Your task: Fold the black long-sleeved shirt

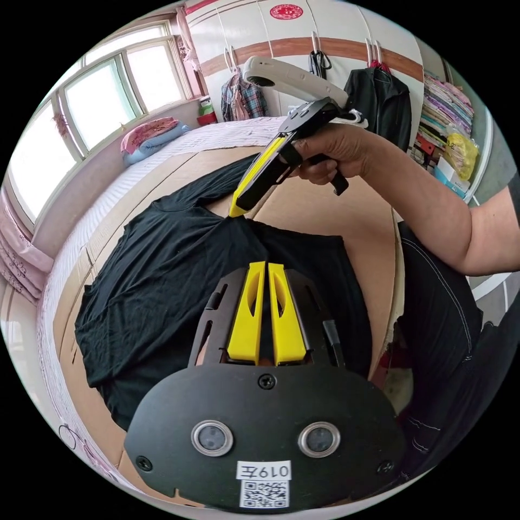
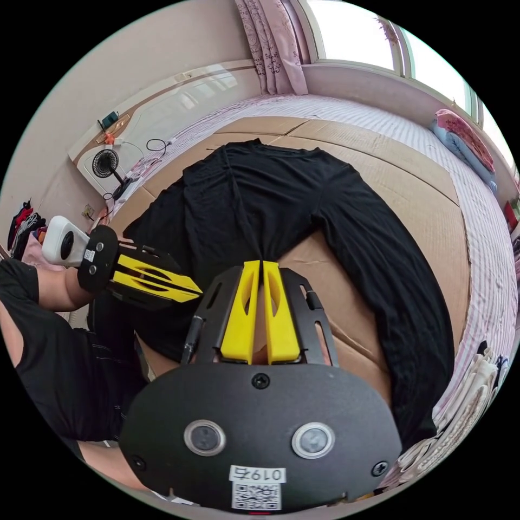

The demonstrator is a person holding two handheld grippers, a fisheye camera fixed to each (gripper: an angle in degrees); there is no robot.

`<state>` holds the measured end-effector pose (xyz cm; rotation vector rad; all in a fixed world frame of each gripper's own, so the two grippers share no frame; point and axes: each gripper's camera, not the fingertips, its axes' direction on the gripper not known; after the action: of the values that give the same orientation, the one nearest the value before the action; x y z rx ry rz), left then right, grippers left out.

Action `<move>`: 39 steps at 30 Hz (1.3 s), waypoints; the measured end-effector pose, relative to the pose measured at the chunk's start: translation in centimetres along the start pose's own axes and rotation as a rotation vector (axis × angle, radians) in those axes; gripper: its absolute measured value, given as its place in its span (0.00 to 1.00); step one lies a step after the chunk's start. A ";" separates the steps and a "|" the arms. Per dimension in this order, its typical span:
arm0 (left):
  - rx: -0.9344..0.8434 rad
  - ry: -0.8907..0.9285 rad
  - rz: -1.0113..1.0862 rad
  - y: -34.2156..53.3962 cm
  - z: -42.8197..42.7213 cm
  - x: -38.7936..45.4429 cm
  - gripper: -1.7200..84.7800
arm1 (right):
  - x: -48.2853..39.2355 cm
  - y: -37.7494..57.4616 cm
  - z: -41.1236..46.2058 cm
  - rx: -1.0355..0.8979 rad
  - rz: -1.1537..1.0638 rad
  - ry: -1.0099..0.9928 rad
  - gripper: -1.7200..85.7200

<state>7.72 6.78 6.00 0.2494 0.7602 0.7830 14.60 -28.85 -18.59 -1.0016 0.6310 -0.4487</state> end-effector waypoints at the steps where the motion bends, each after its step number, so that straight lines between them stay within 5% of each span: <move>1: -0.002 -0.004 -0.004 0.2 0.1 -0.1 0.03 | -0.3 -0.1 0.7 -0.020 0.002 0.004 0.02; 10: 0.050 0.056 -0.109 6.0 -2.2 -4.6 0.03 | -3.0 0.7 1.2 0.049 -0.015 0.014 0.08; 15: 0.095 -0.135 -0.484 16.0 -6.6 -15.1 0.03 | -7.4 0.8 -0.2 0.223 -0.063 0.062 0.08; 19: 0.069 -0.244 -0.591 21.3 -8.2 -20.7 0.03 | -17.5 -1.7 3.7 0.318 -0.296 0.033 0.08; 29: -0.008 -0.271 -0.666 27.3 -4.9 -29.5 0.03 | -35.8 -4.2 21.3 0.113 -0.668 0.634 0.04; 39: -0.016 -0.206 -0.679 32.6 -2.1 -34.4 0.04 | -42.6 -7.1 28.4 -0.004 -0.813 0.789 0.07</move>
<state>-27.42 4.78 37.79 0.0446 0.5865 0.1165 1.80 11.90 10.59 -1.0491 0.9003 -1.6081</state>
